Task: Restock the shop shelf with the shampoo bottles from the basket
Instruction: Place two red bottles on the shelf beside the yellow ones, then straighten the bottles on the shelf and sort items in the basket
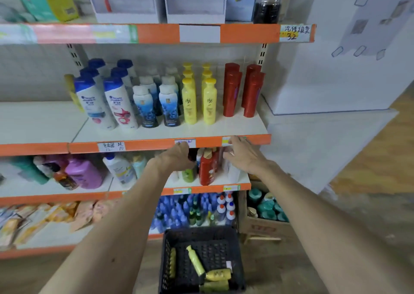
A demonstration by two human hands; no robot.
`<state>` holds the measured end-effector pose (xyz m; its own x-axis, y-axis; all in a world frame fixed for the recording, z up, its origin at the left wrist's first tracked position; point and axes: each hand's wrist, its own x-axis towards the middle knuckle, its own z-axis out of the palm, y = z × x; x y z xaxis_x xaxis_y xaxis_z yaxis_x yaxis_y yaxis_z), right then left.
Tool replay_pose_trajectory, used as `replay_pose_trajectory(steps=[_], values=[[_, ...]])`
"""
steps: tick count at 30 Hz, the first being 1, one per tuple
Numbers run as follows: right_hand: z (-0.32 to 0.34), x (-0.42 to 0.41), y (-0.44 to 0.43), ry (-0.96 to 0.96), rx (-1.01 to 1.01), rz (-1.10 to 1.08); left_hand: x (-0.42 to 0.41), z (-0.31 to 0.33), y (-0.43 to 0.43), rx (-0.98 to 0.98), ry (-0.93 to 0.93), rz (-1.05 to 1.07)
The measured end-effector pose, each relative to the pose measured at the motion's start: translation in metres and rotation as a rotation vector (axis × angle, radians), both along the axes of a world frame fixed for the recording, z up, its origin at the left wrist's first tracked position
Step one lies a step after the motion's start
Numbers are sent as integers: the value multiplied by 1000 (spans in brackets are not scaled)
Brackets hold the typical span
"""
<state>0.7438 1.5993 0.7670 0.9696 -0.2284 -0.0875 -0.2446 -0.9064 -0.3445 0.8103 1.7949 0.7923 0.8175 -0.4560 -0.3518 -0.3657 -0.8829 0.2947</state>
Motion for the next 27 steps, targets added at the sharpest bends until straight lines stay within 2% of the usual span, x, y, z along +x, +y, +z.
replay_pose_trajectory(steps=[6, 12, 17, 23, 27], values=[[-12, -27, 57, 65, -68, 79, -24, -8, 44, -23, -15, 1], [-41, -32, 67, 83, -73, 105, -35, -40, 43, -10, 2, 16], [-104, -41, 55, 140, -43, 113, -43, -116, 33, 21, 18, -23], [-208, -61, 26, 293, 58, 58, -66, -223, 33, 187, 177, -12], [-279, -70, 14, 405, 59, 48, -75, -305, 42, 206, 262, -9]])
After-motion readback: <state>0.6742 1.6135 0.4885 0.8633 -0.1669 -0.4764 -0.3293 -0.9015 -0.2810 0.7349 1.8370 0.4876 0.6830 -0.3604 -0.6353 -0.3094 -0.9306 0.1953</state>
